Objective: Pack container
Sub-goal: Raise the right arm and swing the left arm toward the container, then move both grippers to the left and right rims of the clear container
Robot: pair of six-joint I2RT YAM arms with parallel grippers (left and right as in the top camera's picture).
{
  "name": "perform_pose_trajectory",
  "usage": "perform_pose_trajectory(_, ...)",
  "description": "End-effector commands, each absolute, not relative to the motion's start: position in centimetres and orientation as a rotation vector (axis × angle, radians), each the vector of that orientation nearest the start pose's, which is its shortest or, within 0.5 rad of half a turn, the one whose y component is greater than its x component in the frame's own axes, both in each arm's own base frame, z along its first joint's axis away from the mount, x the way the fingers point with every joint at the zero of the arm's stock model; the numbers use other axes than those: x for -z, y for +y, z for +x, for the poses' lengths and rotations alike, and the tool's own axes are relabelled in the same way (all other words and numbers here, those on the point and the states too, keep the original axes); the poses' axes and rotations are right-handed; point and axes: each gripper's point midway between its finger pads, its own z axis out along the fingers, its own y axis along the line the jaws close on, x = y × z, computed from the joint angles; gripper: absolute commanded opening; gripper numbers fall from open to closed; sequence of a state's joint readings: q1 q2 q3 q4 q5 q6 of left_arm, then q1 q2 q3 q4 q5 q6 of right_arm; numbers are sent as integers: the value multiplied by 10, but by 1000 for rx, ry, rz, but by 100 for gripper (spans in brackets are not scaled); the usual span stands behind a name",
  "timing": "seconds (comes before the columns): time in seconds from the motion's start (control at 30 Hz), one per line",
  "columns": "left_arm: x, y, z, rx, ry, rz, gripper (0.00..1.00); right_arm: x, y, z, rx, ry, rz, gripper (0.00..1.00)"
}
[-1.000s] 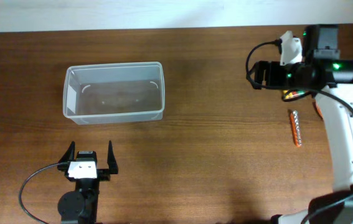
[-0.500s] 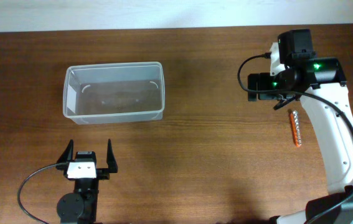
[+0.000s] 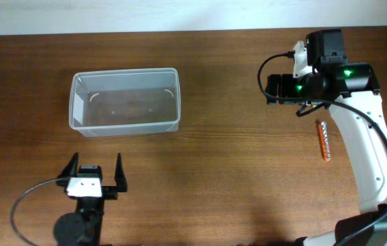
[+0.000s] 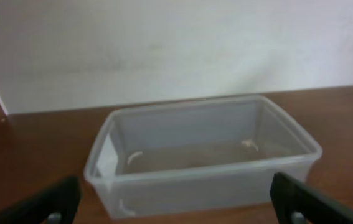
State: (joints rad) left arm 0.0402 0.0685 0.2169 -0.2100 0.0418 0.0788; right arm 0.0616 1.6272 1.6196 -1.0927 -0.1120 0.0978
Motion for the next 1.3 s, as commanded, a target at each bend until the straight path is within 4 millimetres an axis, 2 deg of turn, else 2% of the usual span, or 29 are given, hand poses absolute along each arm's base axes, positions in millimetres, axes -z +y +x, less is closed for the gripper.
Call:
perform_pose_trajectory(0.0, -280, 12, 225, -155, 1570, 82, 99, -230, 58, 392, -311, 2641, -3, 99)
perform_pose_trajectory(0.03, -291, 15, 224, -177, 1576, 88, 99, -230, 59, 392, -315, 2641, -3, 99)
perform_pose_trajectory(0.07, -311, 19, 226, -209, 1598, 92, 99, -230, 59, 391, -315, 2642, -3, 99)
perform_pose_trajectory(0.17, -342, 23, 240, -200, 1678, 97, 99, -231, 59, 394, -315, 2631, -4, 99)
perform_pose_trajectory(0.3, -371, -5, 282, 7, 1810, 269, 99, -235, 60, 402, -315, 2591, -10, 99)
perform_pose_trajectory(0.43, -381, -29, 334, 275, 1955, 404, 99, -238, 60, 407, -315, 2568, -13, 99)
perform_pose_trajectory(0.57, -364, -34, 391, 471, 2097, 416, 99, -239, 60, 408, -315, 2564, -13, 99)
perform_pose_trajectory(0.7, -316, -26, 441, 560, 2213, 351, 99, -239, 60, 409, -316, 2559, -14, 99)
perform_pose_trajectory(0.77, -295, -19, 462, 563, 2259, 315, 99, -241, 68, 408, -377, 2555, -33, 99)
perform_pose_trajectory(0.83, -290, -14, 470, 506, 2276, 311, 99, -244, 76, 407, -436, 2545, -53, 99)
perform_pose_trajectory(0.9, -287, -3, 474, 370, 2303, 309, 99, -246, 82, 407, -479, 2534, -68, 99)
perform_pose_trajectory(1.03, -279, 42, 470, -39, 2422, 185, 99, -249, 92, 408, -510, 2518, -101, 99)
perform_pose_trajectory(1.1, -273, 57, 461, -163, 2476, 144, 99, -246, 104, 407, -520, 2525, -136, 99)
perform_pose_trajectory(1.27, -255, 56, 442, -146, 2584, 132, 99, -222, 133, 400, -447, 2606, -187, 99)
